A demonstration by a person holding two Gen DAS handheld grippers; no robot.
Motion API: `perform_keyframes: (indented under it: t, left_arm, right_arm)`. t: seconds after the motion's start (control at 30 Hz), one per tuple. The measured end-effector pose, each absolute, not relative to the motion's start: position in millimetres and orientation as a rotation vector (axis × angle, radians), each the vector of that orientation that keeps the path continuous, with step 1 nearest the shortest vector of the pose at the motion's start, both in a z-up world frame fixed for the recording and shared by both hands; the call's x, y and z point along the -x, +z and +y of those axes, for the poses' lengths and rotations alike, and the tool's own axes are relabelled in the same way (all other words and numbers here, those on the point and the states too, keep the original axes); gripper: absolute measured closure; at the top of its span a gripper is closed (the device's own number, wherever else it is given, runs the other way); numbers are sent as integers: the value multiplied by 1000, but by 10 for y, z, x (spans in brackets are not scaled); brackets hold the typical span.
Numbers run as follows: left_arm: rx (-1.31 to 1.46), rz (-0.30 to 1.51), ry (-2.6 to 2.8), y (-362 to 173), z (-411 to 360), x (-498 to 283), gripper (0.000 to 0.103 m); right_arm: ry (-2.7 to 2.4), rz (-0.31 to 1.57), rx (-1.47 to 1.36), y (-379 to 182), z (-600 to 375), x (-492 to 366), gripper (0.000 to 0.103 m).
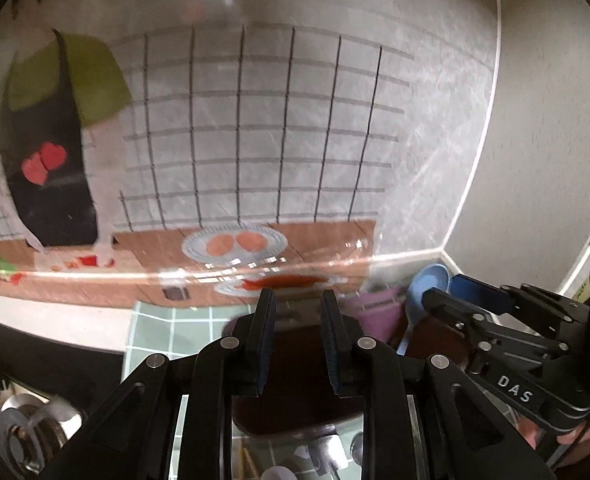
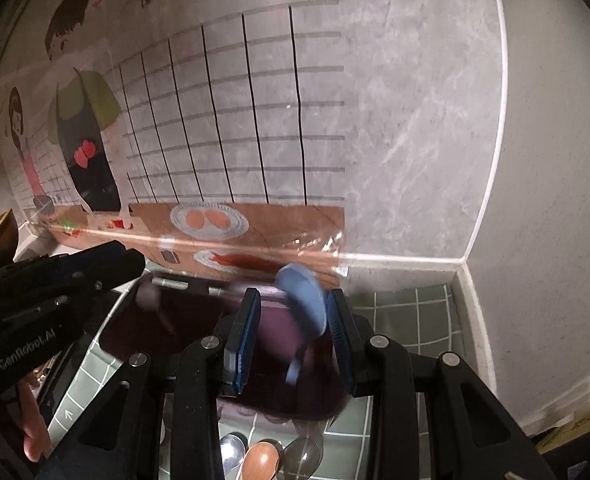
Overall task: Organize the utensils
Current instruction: 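Lower the blue spoon into the purple holder while the left drops the white utensil in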
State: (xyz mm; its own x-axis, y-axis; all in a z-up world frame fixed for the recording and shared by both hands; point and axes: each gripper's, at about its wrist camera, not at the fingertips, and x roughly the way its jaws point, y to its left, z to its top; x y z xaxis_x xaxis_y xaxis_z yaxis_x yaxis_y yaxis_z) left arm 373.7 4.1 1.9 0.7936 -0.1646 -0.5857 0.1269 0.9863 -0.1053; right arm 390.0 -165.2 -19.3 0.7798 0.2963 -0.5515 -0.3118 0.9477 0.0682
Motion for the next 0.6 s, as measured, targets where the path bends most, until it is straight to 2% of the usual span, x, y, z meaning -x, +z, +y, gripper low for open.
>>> perform_keyframes:
  t: [0.27, 0.6]
  left_arm:
    - [111, 540, -113, 337, 266, -3314, 78]
    - [141, 611, -92, 87, 451, -2637, 78]
  right_arm:
    - [311, 519, 30, 131, -1797, -3580, 70]
    - [223, 573, 25, -70, -2162, -2972, 70]
